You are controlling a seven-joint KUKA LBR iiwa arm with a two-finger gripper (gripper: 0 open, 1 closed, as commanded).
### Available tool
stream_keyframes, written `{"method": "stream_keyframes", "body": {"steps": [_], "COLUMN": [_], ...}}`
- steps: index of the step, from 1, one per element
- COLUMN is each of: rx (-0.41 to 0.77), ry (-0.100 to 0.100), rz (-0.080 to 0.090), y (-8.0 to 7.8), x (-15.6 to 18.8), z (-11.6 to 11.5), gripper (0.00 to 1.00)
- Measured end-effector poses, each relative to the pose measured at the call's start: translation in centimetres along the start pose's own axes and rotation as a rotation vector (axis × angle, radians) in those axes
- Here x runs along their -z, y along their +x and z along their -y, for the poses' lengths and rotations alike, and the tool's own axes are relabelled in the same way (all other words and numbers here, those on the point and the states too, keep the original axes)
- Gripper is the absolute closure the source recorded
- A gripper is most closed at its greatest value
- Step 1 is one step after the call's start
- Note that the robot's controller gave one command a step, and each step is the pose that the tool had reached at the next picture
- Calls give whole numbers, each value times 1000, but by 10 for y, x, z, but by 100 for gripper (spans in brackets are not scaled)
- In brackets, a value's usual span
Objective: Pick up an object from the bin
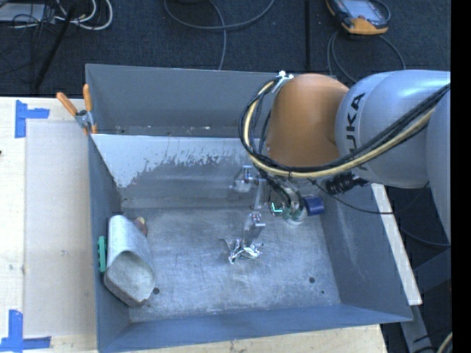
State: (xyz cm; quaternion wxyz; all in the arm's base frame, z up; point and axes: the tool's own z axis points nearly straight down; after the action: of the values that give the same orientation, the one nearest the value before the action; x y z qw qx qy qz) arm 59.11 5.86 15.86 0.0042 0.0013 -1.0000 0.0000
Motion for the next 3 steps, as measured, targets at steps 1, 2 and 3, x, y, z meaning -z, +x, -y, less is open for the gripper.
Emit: {"method": "stream_keyframes", "body": {"steps": [1,2,3], "rx": [-314,-302,-300], "ry": [-1,-8,-6], "rz": [4,9,15], "y": [4,-12,-13], "x": [-71,-84,-82], "z": [20,58,58], "gripper": [0,0,100]}}
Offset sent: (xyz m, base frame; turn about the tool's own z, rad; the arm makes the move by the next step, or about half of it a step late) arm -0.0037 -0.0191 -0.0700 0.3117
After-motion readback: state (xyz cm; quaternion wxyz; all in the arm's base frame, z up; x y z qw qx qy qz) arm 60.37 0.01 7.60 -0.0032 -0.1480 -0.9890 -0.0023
